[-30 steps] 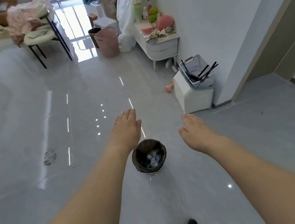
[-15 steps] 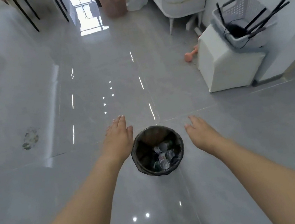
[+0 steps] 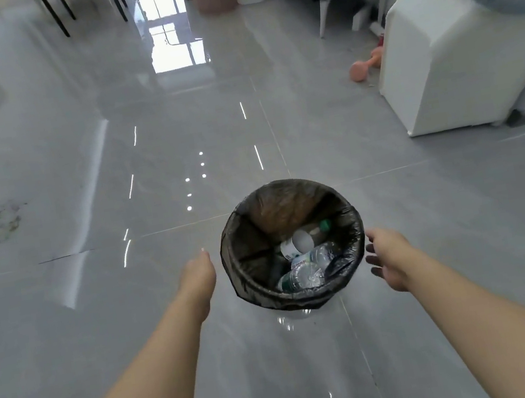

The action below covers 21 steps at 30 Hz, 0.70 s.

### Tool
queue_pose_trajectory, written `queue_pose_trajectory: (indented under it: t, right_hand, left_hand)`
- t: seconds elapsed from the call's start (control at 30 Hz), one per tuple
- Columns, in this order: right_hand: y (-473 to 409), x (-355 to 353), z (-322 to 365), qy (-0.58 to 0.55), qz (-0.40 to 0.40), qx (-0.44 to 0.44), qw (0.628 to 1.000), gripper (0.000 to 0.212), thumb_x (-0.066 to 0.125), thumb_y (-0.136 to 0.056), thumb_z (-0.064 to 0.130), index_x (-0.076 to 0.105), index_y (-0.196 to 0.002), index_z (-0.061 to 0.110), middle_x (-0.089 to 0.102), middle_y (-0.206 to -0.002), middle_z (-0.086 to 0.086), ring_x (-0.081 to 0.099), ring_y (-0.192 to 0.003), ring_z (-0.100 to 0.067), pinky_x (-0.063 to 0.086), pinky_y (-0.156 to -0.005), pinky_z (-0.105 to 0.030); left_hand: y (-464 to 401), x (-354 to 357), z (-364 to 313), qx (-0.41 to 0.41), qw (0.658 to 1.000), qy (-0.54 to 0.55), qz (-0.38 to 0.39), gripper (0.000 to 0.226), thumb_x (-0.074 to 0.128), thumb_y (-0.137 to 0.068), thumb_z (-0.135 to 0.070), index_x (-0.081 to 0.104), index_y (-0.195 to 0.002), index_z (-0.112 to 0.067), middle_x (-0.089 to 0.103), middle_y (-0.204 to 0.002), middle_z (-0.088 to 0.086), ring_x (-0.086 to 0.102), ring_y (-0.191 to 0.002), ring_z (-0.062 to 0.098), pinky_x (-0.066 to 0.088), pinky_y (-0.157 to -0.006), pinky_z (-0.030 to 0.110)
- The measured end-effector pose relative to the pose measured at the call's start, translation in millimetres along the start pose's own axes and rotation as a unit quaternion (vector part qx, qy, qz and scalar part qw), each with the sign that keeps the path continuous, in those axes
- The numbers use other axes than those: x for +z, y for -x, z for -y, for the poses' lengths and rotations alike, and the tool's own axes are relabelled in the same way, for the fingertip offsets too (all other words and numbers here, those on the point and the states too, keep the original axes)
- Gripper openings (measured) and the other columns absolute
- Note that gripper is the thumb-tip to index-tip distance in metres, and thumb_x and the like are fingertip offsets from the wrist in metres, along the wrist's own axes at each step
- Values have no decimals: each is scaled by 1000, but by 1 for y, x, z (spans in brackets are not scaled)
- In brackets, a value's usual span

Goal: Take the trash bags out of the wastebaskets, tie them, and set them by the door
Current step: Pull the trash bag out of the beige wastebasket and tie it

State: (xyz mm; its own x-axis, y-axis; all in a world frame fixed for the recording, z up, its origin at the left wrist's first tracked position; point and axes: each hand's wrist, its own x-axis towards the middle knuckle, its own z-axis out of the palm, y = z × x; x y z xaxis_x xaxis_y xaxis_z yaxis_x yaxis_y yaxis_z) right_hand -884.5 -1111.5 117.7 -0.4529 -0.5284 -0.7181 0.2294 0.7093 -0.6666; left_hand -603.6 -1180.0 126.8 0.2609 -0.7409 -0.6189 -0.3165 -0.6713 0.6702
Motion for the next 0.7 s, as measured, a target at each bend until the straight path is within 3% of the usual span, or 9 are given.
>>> queue_pose_trajectory:
  t: [0.07, 0.2, 0.27, 0.33, 0.4, 0.47, 0.57, 0.63, 0.7]
  right_hand:
    - [-7, 1, -9, -19, 5, 26, 999, 22, 51, -93, 34, 52, -105, 15, 48, -100, -3, 47, -90, -25, 40, -82, -39]
    - [-37, 4, -28, -41, 43, 56, 997, 17, 51, -88, 41, 51, -83, 24, 49, -93, -5, 48, -74, -24, 43, -71, -37]
    - [-49, 4, -37, -49, 66, 55, 995, 27, 49, -86, 43, 57, -101, 22, 54, -102, -9, 53, -79, -26, 45, -69, -36]
    - [-54, 4, -42, -63, 80, 73, 992, 46, 47, -87, 45, 51, -124, 16, 59, -118, -14, 58, -92, -31, 46, -72, -39]
    - [-57, 3, -46, -65, 88, 77, 991, 55, 46, -88, 45, 48, -132, 12, 61, -122, -15, 61, -98, -32, 47, -75, -43]
    - [-59, 1, -48, -67, 96, 76, 990, 57, 46, -89, 45, 48, -134, 9, 65, -119, -13, 65, -96, -31, 48, -77, -44]
    - [-59, -3, -45, -89, 113, 81, 986, 50, 45, -92, 44, 52, -126, 8, 67, -116, -13, 67, -94, -29, 50, -81, -45]
    - [-54, -8, -41, -84, 135, 68, 985, 37, 46, -92, 41, 59, -111, 12, 69, -101, -11, 66, -89, -27, 48, -92, -46]
    - [-50, -14, -40, -92, 153, 66, 982, 29, 47, -93, 37, 61, -99, 12, 69, -84, -8, 65, -84, -26, 46, -98, -47]
  left_hand:
    - [-7, 1, 8, -63, 994, 81, 26, 56, 34, -103, -38, 27, -151, -11, 29, -156, 10, 31, -141, 31, 25, -115, 44]
    - [-25, 12, 28, -110, 977, 165, 78, 57, 36, -100, -36, 27, -150, -9, 33, -154, 14, 35, -139, 32, 30, -114, 49]
    - [-34, 17, 29, -118, 973, 172, 101, 58, 38, -99, -36, 31, -148, -6, 39, -149, 16, 39, -136, 33, 33, -112, 49]
    - [-39, 19, 24, -94, 975, 165, 116, 55, 39, -98, -35, 35, -145, -7, 52, -133, 14, 49, -125, 31, 35, -110, 49]
    - [-42, 19, 27, -79, 976, 151, 136, 48, 40, -98, -34, 40, -138, -8, 60, -108, 9, 56, -107, 28, 38, -104, 48]
    - [-44, 18, 36, -102, 974, 124, 162, 48, 40, -97, -34, 42, -133, -3, 63, -100, 11, 61, -96, 29, 39, -100, 50]
    - [-46, 10, 38, -119, 971, 67, 194, 41, 37, -96, -31, 51, -119, 0, 70, -90, 13, 66, -91, 31, 41, -97, 53]
    - [-47, 5, 28, -106, 972, 60, 199, 28, 37, -93, -24, 58, -97, -6, 65, -68, 7, 64, -74, 26, 47, -91, 50]
    - [-47, 1, 22, -102, 972, 63, 201, 19, 38, -88, -19, 55, -90, -11, 56, -67, 5, 56, -66, 23, 51, -79, 45]
